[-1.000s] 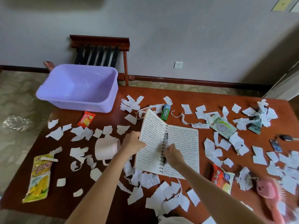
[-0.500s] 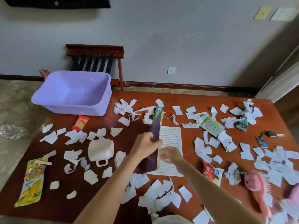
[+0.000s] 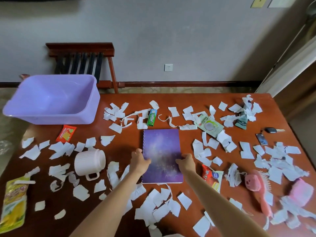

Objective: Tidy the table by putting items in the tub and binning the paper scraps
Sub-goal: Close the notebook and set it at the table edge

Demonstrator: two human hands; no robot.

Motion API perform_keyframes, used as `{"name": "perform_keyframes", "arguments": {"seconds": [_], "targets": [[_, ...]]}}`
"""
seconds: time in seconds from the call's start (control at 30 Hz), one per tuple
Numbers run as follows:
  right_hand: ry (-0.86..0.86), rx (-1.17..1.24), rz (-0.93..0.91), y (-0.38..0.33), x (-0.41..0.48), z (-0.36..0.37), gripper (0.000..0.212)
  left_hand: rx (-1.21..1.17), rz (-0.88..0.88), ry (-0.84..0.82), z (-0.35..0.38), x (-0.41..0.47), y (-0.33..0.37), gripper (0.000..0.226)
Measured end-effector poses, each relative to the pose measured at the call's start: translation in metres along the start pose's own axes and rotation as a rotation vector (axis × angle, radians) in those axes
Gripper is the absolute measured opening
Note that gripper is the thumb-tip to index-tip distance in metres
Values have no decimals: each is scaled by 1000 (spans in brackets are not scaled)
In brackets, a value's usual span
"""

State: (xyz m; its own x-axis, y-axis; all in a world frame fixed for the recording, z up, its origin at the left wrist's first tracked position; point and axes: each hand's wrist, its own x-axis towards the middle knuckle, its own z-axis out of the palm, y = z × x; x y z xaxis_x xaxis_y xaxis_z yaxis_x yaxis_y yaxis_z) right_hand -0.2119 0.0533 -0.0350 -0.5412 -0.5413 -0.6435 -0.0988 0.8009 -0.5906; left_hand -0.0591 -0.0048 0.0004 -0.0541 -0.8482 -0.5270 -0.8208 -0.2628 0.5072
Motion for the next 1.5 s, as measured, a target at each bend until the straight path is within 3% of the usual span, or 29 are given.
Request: {"name": "perform_keyframes", "arguments": {"seconds": [0.17,0.4,0.53,0.77,0.93,1.03,1.23,1.5], "targets": [[86,-160,15,-5,-1,6,40,-316,-158,-61,-1,17,-3,52],[19,-104,94,-10,7,6,37,-685,-249,-213,-12,28,-10,34],[-74,-62,58,-11,3,5,32,-662,-223,-326,-4,27,-12,32],[-57,57,31,-16,-16,3,37,-717,-276,-309,-15,24,-25,33],[-169,244,6,-40,-39,5,22,-870,-211,-277,-30,18,-33,26],[-126,259,-11,-53,-44,-1,26,-858,-158,-267,-37,15,-21,14],[-64,262,-62,-54,-49,-39,10,-844,-104,-242,-19,5,8,33],[48,298,-54,-9,-30,-123,7,-771,5,-285,50,-23,69,27]]}}
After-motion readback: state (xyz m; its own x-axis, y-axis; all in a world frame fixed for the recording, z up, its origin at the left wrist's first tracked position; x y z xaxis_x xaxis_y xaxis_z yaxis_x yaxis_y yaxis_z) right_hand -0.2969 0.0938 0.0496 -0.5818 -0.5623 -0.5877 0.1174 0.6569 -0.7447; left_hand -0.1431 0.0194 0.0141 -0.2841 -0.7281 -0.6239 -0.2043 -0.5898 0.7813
